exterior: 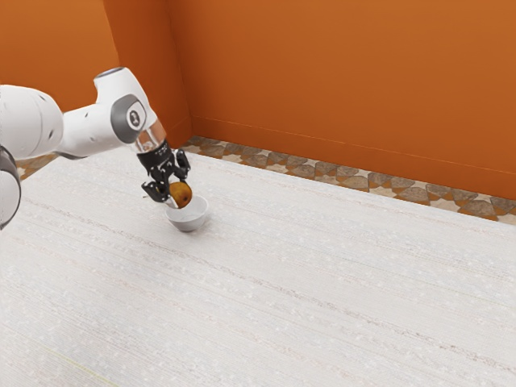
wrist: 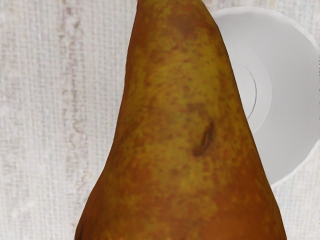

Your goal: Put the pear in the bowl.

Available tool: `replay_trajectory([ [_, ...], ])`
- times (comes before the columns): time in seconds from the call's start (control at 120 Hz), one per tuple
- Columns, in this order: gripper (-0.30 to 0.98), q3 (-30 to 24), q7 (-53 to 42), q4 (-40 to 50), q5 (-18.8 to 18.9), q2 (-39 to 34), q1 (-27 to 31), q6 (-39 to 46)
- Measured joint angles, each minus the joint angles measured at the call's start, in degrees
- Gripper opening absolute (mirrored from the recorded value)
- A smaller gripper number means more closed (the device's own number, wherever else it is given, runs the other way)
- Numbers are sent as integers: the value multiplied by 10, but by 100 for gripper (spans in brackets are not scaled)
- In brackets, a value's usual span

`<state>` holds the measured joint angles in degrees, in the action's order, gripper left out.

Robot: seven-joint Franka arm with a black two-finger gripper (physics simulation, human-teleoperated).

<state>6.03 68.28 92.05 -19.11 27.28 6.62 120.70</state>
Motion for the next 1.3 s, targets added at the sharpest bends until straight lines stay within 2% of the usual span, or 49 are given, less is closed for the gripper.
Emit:
replay_trajectory([
  [0.325,19,-34,-3,-52,-1,57,38,-10],
  [0.708,21,-39,-7,-88,-3,86,48,-11],
  [0.85,43,-38,-12,-91,-3,90,48,-10],
  [0.958,53,-39,-17,-91,2,91,48,-9],
  [1.158,63,-38,-23,-88,9,82,42,-8],
  [1.3,66,-35,-36,-78,50,19,17,-41],
])
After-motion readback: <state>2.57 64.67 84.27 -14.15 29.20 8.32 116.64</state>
